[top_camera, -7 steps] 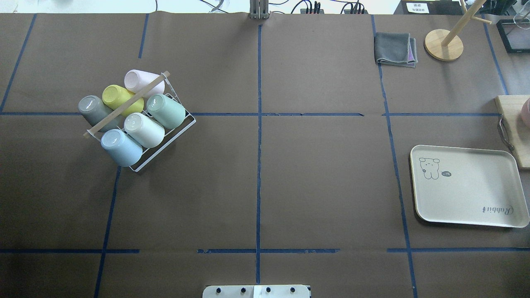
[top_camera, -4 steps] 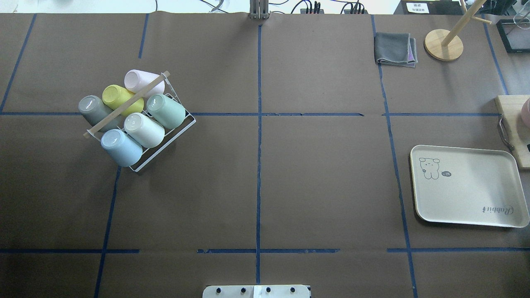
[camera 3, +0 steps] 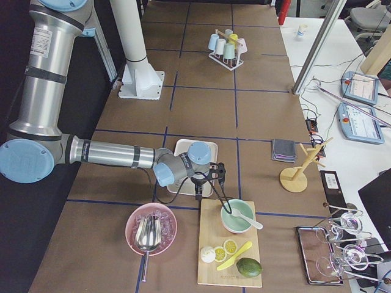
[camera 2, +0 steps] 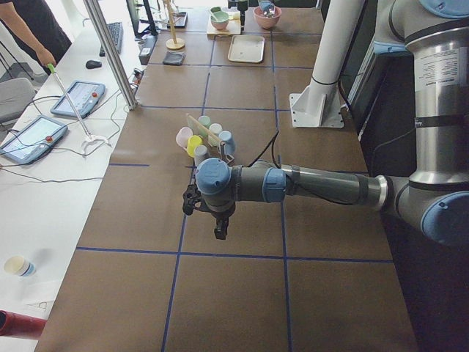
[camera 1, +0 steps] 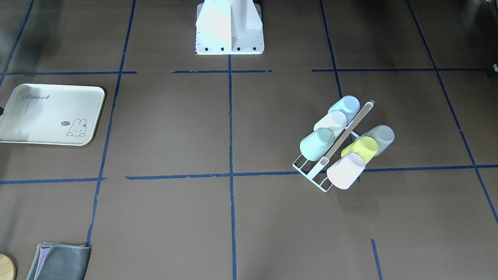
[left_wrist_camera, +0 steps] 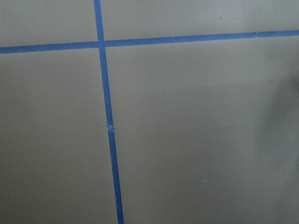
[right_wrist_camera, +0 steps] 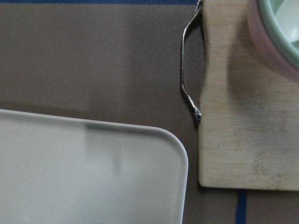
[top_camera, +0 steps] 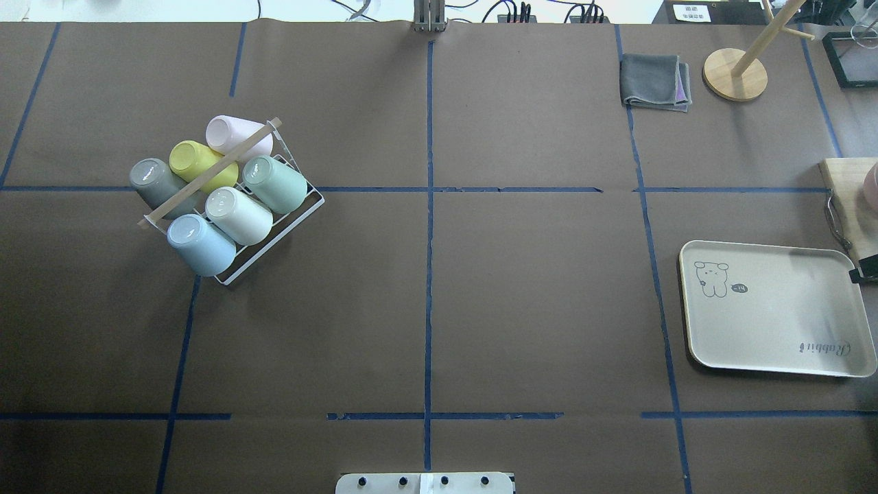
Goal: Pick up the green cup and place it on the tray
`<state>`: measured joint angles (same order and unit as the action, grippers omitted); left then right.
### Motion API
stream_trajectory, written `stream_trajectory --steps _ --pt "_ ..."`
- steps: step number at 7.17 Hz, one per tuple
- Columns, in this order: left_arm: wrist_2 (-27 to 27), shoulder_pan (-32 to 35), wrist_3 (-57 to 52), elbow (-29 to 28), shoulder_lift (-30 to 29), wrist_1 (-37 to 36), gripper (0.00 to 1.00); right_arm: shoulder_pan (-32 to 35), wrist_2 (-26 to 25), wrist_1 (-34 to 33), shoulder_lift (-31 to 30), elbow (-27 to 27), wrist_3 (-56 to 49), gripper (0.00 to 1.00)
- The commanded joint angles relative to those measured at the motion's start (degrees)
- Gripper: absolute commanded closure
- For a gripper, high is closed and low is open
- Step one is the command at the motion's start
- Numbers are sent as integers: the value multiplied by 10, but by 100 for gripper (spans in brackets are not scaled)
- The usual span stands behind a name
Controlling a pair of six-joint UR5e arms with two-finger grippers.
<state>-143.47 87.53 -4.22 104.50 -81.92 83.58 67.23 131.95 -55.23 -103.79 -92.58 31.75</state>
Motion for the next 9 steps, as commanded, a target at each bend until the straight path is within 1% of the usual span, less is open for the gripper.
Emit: stream_trajectory --steps 1,2,5,6,7,8,9 --pt "0 0 0 -1 0 0 0 -26 -3 42 2 21 50 1" --pt "0 0 0 -1 0 0 0 -28 -2 41 2 21 75 2" --pt "-1 0 0 -2 0 0 0 -37 1 42 2 44 78 14" --pt "-1 0 1 -1 0 0 0 -37 1 42 2 46 77 15" --pt "-1 0 0 1 0 0 0 -38 1 42 2 47 77 19" --pt "-1 0 1 1 0 0 0 -38 2 42 1 48 77 34" --pt "-1 0 1 3 0 0 0 -38 2 41 1 50 77 55"
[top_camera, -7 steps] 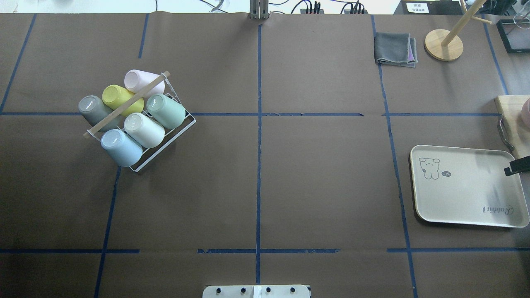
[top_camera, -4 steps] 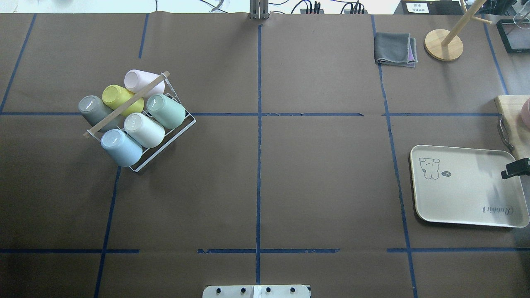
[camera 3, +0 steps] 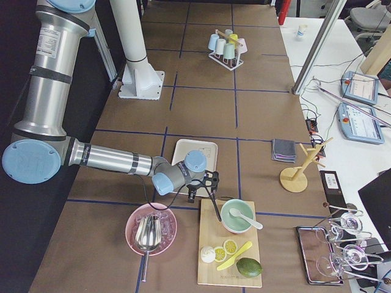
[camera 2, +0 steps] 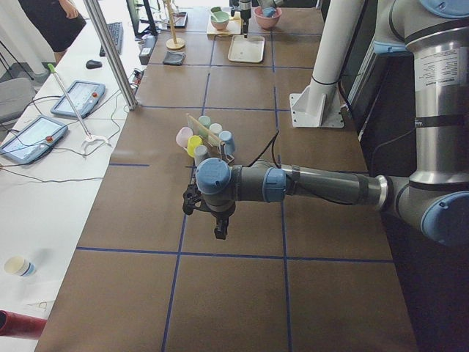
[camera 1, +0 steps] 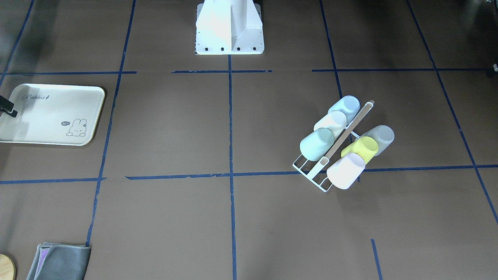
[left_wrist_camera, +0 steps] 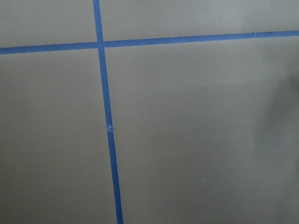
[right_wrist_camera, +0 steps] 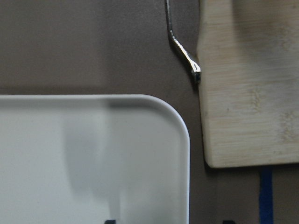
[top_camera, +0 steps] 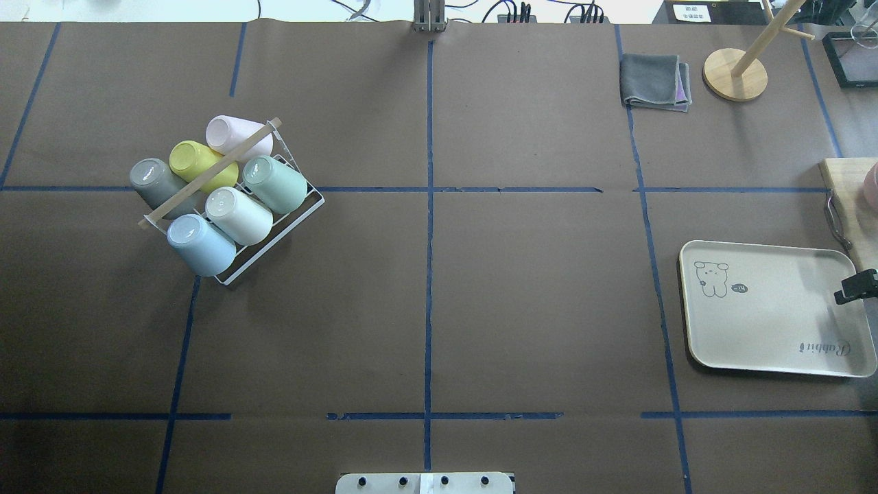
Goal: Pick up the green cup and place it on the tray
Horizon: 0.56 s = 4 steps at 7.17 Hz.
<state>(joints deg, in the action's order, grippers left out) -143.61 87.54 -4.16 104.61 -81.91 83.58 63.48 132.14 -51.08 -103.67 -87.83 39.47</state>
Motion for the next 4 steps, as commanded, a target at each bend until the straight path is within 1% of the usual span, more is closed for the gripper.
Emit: stream_trajectory --steps 1,3,4 --pt "0 -1 0 2 0 0 0 -1 0 -1 0 4 0 68" --pt "0 0 0 2 0 0 0 -2 0 0 0 4 -2 98" --pt "0 -1 0 2 0 0 0 -2 -1 1 0 1 -5 100"
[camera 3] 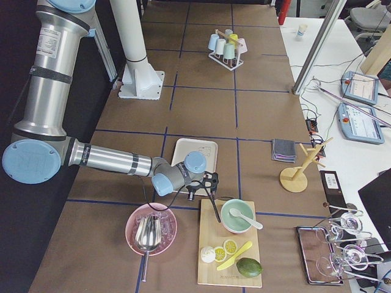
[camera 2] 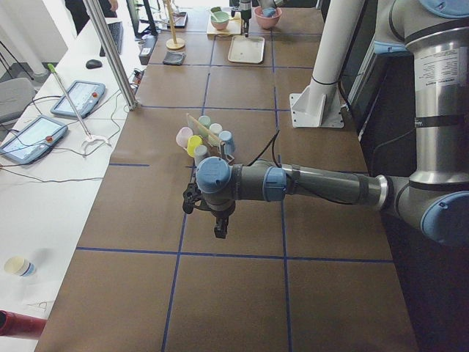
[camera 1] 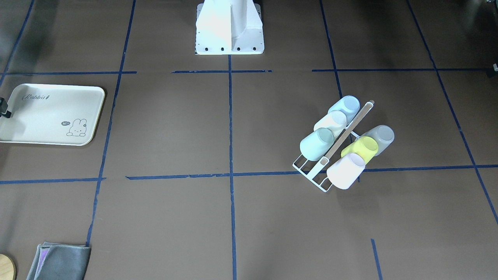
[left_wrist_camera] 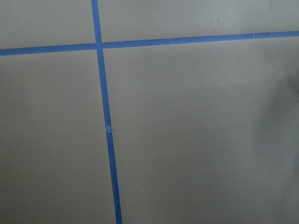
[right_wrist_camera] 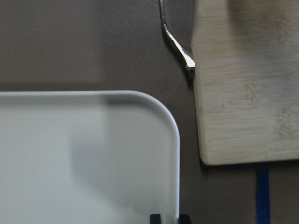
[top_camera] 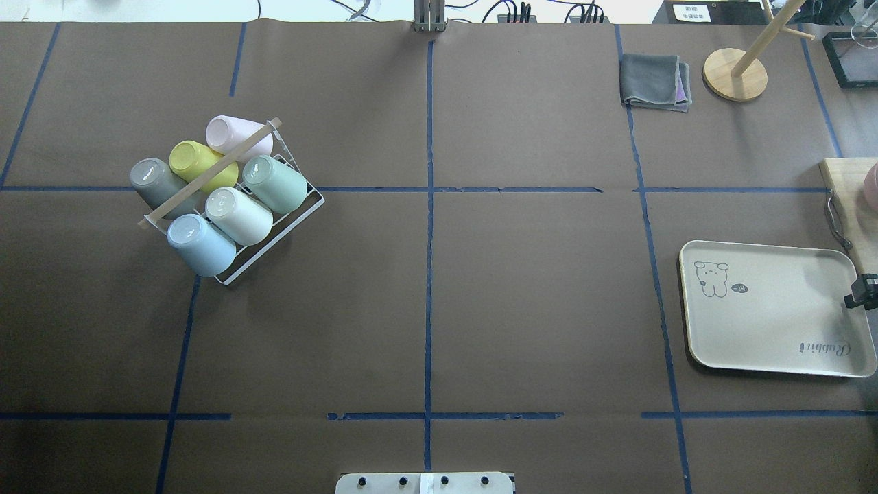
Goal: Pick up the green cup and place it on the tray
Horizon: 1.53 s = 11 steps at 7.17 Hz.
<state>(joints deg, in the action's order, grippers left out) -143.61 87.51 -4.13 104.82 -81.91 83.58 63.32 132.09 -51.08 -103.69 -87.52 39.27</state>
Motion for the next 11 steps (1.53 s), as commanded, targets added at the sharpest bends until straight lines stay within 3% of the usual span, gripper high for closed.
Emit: stream_trajectory --steps 1,3,4,7,11 --pt "0 0 0 1 0 0 0 -2 0 1 5 -29 -4 100" --pt "0 0 0 2 -1 0 0 -8 32 -10 25 -109 6 100" --pt "0 0 0 2 -1 0 0 -14 57 -28 66 -113 35 100" --pt "-1 0 0 2 -1 0 0 -97 61 -31 190 -112 181 100" --pt "-3 0 -1 1 -1 0 0 -211 19 -33 304 -80 307 100"
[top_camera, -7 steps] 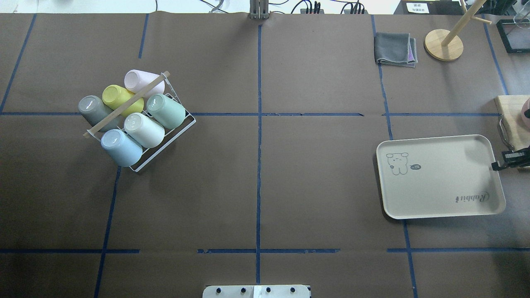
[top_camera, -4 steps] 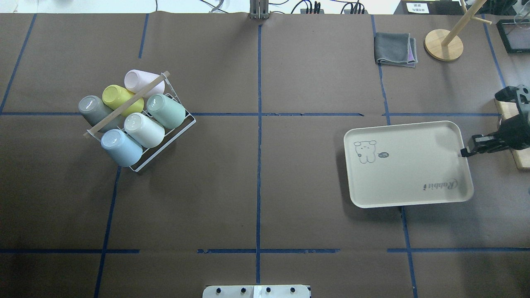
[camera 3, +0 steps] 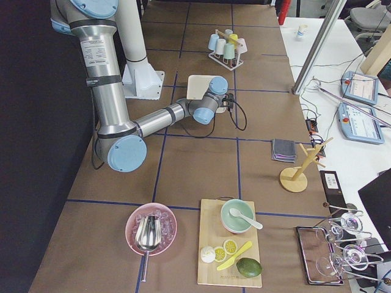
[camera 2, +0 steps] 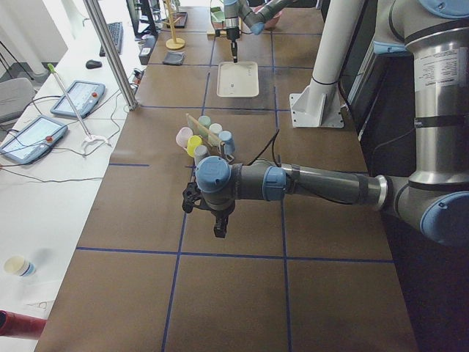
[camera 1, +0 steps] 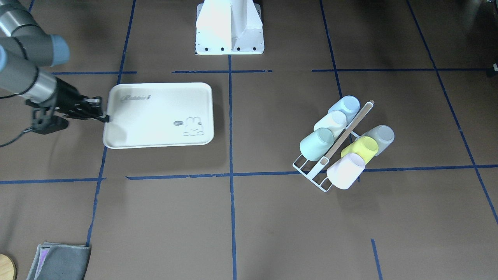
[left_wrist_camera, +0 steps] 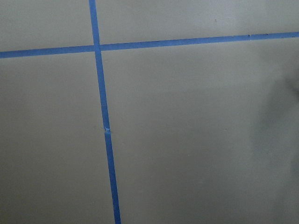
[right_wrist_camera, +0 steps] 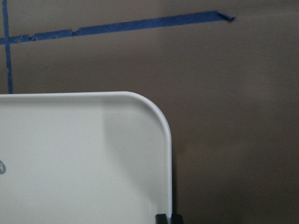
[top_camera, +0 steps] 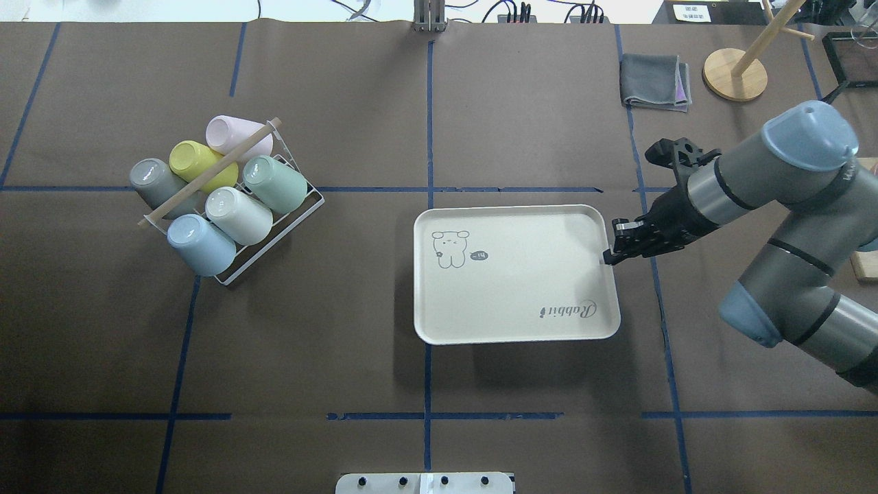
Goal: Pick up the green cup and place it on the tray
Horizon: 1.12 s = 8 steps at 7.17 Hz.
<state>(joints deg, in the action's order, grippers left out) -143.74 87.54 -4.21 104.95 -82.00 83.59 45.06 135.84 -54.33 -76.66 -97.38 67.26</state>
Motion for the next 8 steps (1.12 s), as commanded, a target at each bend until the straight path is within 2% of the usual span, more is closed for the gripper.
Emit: stream_trajectory --steps 1,4,7,8 --pt "-1 -1 0 0 0 0 0 -42 -22 -17 66 38 38 100" --pt "-1 0 1 1 0 0 0 -71 -58 -39 101 58 86 100" --pt "-1 0 0 1 0 0 0 -85 -78 -39 106 62 82 99" --pt "-1 0 0 1 0 0 0 -86 -80 -38 105 62 76 90"
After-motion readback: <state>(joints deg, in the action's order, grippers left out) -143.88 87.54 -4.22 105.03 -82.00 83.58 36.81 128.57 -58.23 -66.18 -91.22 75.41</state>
